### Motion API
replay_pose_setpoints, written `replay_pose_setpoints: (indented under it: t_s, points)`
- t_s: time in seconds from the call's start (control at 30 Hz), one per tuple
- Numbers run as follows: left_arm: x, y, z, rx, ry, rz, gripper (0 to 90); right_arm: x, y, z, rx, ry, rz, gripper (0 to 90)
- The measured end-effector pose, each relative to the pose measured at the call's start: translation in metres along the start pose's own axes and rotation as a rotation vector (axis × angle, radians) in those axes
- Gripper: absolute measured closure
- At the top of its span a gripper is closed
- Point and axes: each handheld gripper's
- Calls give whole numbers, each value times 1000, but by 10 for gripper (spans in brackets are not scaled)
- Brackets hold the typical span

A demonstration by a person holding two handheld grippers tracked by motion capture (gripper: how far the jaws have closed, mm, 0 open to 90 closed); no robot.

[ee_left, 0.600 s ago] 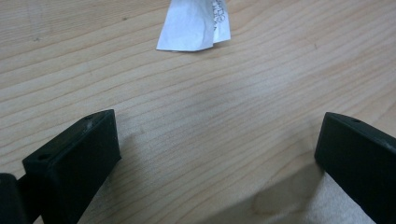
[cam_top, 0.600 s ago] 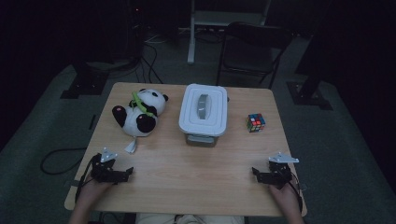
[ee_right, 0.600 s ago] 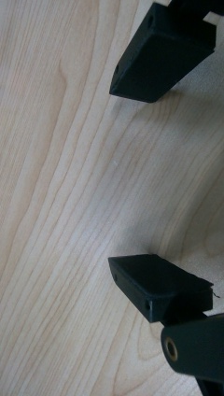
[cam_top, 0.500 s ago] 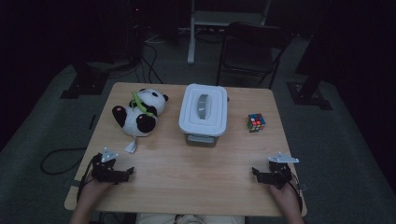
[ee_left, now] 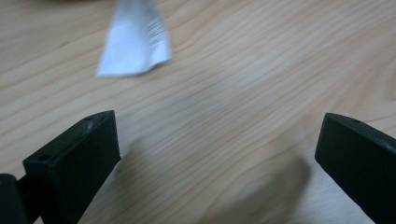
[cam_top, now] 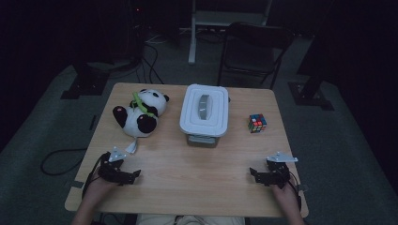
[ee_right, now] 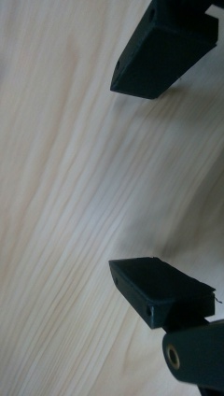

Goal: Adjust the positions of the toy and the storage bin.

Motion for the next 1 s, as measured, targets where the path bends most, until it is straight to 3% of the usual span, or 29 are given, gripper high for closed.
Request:
replay_pose_setpoints:
  t_s: [0.13, 0.37, 0.57, 0.7, 1.0]
  points:
    - [-12, -6, 14, -11, -47, -42, 6, 9, -9, 20, -12, 53, 7, 127]
    - [-29, -20, 47, -57, -81, -101, 6, 12, -24, 51, -64, 81, 20, 133]
    - [-36, -32, 76, -86, -101, -113, 6, 10, -38, 69, -65, 111, 4, 134]
    - [-37, -43, 96, -111, -67, -127, 6, 6, -46, 81, -73, 120, -5, 136]
    - [-37, -66, 125, -143, -43, -124, 6, -4, -59, 99, -93, 126, -8, 141]
Point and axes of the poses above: each handheld gripper's, and its own axes: y roughly backward along the jaws, z roughly out of its top, x roughly to its left, and after that the axes turned 8 degrees about z, right-handed
